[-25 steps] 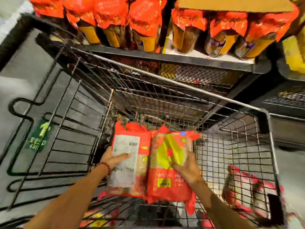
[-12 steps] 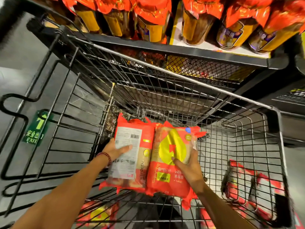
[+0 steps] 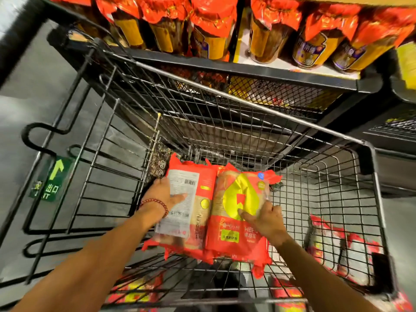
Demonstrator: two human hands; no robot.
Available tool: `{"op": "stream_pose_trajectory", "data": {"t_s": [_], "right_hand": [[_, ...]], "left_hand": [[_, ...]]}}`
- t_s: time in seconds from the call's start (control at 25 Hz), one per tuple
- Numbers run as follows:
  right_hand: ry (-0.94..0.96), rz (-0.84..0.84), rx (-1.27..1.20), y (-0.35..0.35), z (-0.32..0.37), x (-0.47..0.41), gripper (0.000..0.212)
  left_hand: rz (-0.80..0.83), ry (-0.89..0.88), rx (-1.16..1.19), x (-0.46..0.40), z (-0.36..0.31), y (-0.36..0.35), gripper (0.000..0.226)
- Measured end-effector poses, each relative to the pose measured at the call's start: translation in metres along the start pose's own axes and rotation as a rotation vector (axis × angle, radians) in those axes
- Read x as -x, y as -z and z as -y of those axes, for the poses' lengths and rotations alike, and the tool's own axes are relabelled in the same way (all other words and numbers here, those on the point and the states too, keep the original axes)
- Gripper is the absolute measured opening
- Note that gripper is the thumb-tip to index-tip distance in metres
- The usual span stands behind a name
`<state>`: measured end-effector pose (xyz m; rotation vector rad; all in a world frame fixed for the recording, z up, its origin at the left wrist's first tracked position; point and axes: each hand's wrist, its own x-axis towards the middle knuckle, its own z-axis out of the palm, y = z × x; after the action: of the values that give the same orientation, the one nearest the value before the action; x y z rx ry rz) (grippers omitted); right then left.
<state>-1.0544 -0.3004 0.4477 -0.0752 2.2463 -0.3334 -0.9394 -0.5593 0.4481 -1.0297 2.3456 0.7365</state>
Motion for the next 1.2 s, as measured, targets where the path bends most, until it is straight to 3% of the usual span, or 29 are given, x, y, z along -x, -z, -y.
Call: {"op": "stream_pose_trajectory", "data": {"t_s": [0.08,0.28,0.52,0.68,0.84,1.0,1.2], "right_hand": [[0.086,-0.108,0.183,0.018,0.011,0.007,0.094],[0.511,-0.633,0.467,0.109,0.068,0.056,0.082],[0.709,-0.962,0.606,0.186,0.091,0.147,0.081],[0.864,-1.023,0.618,0.182,0.068,0.224,0.083],[1.015,-0.976,0.606,0.15,0.04,0.293,0.084],[1.268,-0.951,0.597,0.092,0.031,0.348,0.084],[1.492,-0.763,0.651,-0.013,0.051,0.402,0.083]], "left_hand": [[-0.181,-0.133,-0.316,0.013,-0.018,0.021,0.09],[-0.489,-0.375,-0.615,0.051,-0.083,0.11,0.104],[-0.764,-0.362,-0.712,0.146,-0.12,0.183,0.105],[-0.9,-0.258,-0.586,0.242,-0.111,0.178,0.108],[-0.957,-0.128,-0.468,0.336,-0.081,0.148,0.108],[-0.957,0.045,-0.384,0.428,-0.018,0.104,0.107],[-0.923,0.316,-0.328,0.519,0.096,0.04,0.109]]}}
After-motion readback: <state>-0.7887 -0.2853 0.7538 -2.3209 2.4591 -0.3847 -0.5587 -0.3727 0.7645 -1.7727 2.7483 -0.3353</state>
